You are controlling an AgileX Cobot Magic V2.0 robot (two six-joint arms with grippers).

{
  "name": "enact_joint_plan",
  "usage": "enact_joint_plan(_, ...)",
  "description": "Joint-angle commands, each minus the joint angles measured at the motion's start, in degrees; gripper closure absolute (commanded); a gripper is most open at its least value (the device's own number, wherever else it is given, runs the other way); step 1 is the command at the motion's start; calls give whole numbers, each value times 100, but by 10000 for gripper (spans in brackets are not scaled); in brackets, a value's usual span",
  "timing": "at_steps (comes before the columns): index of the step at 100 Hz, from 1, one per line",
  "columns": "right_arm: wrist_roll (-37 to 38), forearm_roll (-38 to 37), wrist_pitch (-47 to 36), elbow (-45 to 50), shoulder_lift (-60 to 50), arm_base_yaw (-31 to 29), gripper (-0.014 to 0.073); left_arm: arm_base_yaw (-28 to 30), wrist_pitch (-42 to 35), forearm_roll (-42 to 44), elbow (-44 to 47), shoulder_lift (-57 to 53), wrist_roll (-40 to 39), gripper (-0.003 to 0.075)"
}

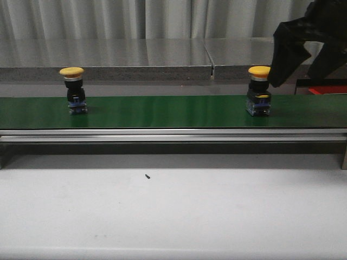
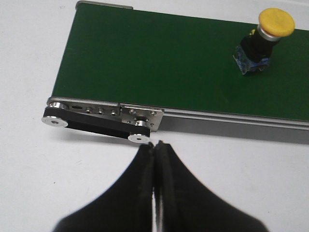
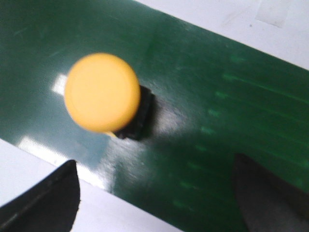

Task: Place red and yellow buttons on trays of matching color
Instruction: 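Lower the right gripper onto the first yellow button at the belt end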

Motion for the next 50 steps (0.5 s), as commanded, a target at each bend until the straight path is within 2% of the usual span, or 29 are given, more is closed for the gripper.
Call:
enact_joint_plan(1,-27,103,-106,-395,-32,73,-37,-45,-383,-99,-140,-105,-11,739)
enact_joint_plan(19,-27,103,-56,-768,325,129,-34,-45,-383,-99,-140,-105,-11,739)
enact_joint_plan(29,-22,98,-162,-875,491,101,18,-45,-383,-99,-140,-105,-11,739)
enact_joint_plan(34,13,92,-163,-922,571,85,95,-45,-383,-99,-140,-105,-11,739)
enact_joint_plan(46,156,92,-71,-1017,665,5,417,-45,-383,-99,-140,-105,-11,739)
enact_joint_plan(50,170,92,17,-1051,665,-28,483,-45,-383,-99,-140,-105,-11,739)
